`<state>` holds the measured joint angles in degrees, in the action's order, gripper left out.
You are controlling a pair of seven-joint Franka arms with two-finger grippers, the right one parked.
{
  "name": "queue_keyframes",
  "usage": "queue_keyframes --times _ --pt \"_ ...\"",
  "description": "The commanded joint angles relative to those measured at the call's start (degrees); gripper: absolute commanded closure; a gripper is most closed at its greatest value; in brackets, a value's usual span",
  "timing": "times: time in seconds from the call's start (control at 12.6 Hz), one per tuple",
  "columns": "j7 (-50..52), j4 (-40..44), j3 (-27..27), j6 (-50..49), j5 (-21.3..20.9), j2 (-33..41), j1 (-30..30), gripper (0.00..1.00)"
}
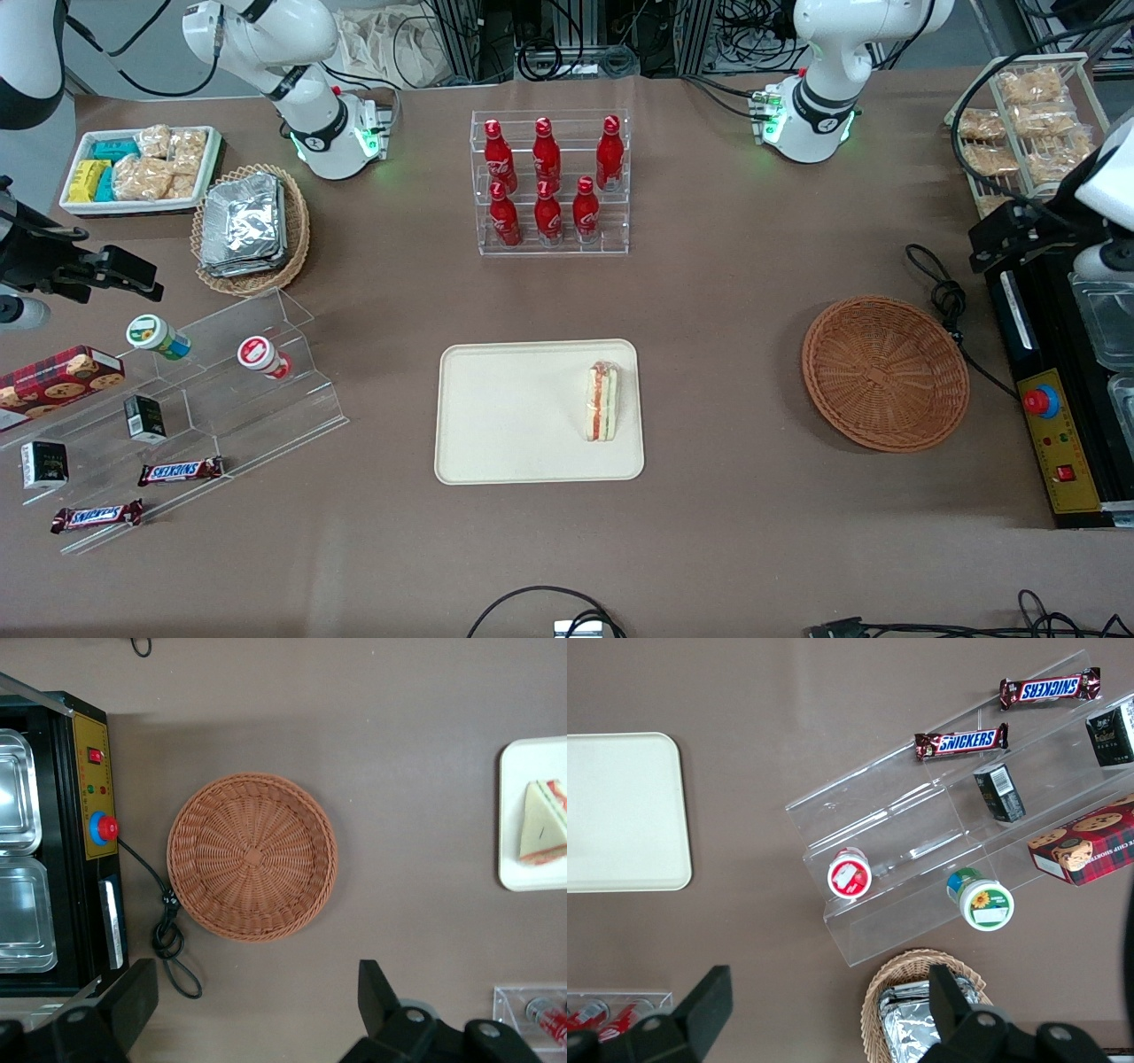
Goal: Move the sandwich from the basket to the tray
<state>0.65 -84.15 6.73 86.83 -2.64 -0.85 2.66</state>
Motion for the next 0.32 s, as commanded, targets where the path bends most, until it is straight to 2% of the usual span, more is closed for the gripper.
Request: queue_keyframes --times 0.0,0.24 --pt "-1.5 -3.6 -0.6 -0.3 1.0 3.8 -0.4 0.0" --pt "-1.5 -3.7 -0.6 -0.8 2.0 3.4 -0.2 0.0"
